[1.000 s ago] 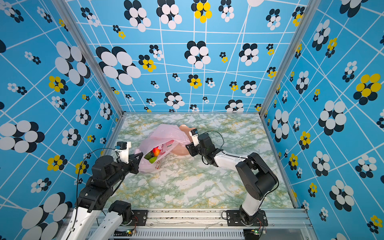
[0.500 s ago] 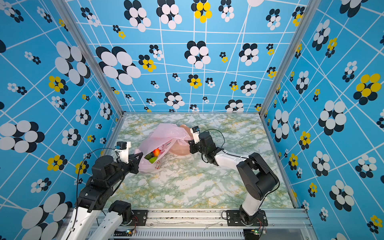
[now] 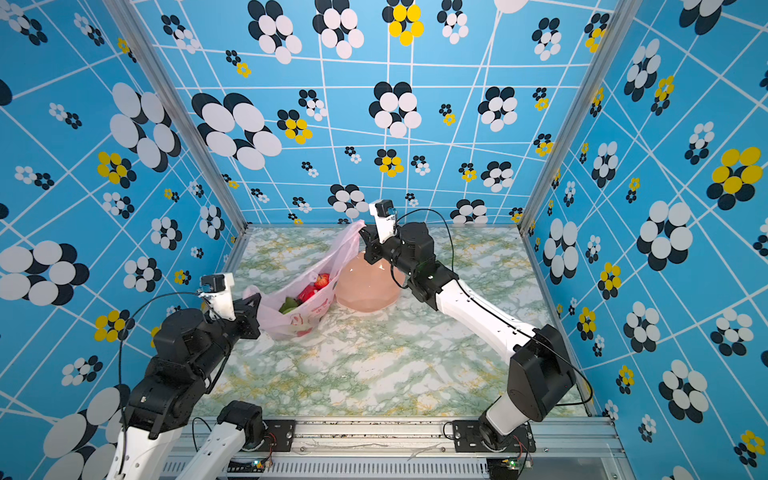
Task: Place the fruits into the plastic bag
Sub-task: 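Lift the pink bag upright by both handles with left and right grippers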
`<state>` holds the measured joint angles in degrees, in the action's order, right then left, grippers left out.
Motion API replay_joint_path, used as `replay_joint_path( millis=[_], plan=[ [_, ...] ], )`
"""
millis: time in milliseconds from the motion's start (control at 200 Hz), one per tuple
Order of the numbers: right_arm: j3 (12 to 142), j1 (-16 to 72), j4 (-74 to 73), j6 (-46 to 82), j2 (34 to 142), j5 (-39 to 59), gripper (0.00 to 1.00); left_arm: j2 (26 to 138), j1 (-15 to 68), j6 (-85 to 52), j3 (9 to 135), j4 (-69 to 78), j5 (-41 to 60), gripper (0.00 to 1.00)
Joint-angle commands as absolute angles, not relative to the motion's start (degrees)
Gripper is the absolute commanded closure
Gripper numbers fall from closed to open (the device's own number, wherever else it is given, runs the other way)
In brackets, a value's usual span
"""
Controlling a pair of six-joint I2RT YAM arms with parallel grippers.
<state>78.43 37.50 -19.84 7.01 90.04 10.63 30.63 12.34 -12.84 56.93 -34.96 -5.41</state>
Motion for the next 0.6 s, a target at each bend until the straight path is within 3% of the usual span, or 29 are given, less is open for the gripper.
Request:
replay_joint_path(
  millis=[0, 330, 595],
  plan=[
    [82.5, 37.7, -18.9, 6.4, 91.5, 12.6, 1.0, 32.2, 11.9, -12.6, 63.2, -38.1, -14.7, 1.0],
    [84.7, 37.7, -20.8, 10.2, 91.9, 14.2, 1.0, 41.8, 11.8, -13.3, 77.9, -46.2, -18.9, 1.0],
    [79.0, 38.3, -22.0, 12.5, 90.5, 15.7, 1.0, 41.4, 11.8, -14.3, 71.6, -46.7, -18.5, 1.0]
  ],
)
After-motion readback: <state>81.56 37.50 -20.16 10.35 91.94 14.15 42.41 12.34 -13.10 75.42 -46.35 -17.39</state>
